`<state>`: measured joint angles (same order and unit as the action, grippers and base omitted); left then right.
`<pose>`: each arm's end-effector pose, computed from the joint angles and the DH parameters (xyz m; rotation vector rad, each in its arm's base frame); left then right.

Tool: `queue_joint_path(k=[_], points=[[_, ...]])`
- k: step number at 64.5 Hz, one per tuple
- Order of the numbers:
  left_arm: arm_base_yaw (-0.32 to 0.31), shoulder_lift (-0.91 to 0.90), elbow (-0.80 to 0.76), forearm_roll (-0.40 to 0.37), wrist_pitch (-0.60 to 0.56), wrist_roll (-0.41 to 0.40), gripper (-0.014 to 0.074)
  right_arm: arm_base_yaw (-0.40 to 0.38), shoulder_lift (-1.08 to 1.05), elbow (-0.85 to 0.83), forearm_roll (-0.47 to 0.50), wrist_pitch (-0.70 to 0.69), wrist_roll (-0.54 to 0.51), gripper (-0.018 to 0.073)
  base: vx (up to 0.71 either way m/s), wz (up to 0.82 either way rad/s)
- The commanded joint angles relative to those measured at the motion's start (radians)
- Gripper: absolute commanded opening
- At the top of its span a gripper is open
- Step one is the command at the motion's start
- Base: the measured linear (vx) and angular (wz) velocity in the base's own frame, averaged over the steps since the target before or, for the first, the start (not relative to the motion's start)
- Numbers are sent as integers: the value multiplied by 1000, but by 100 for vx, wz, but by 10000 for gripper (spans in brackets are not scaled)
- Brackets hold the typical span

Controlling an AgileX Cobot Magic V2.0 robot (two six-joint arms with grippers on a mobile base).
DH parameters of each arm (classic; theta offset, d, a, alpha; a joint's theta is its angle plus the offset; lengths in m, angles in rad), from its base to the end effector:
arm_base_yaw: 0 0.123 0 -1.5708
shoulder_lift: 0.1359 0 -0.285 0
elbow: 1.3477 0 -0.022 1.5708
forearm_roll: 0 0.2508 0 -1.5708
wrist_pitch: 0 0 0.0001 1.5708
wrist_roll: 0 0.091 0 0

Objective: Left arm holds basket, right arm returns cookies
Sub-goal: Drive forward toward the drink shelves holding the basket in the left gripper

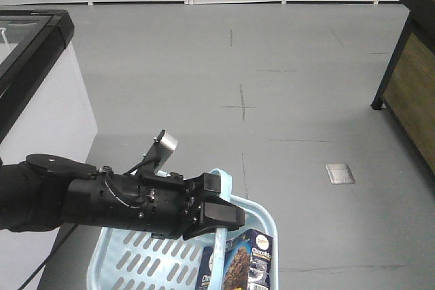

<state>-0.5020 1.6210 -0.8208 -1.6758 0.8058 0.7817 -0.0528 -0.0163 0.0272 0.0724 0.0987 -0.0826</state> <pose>0.2394 -0.2060 0.2197 -0.0017 2.4785 -1.6067 0.0564 -0.0023 0.1959 0.0281 1.5929 -0.0437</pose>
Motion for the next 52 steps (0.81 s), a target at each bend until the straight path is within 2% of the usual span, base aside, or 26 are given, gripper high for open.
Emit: queue_joint_path(k=[1,52], points=[[-5,-51,-31,-99,65,-3,-8,-6,-6,4,1,-81,-10,-8,34,0],[-5,-51,-31,-99,64,-3,-8,-6,-6,4,1,-81,-10,-8,35,-3]])
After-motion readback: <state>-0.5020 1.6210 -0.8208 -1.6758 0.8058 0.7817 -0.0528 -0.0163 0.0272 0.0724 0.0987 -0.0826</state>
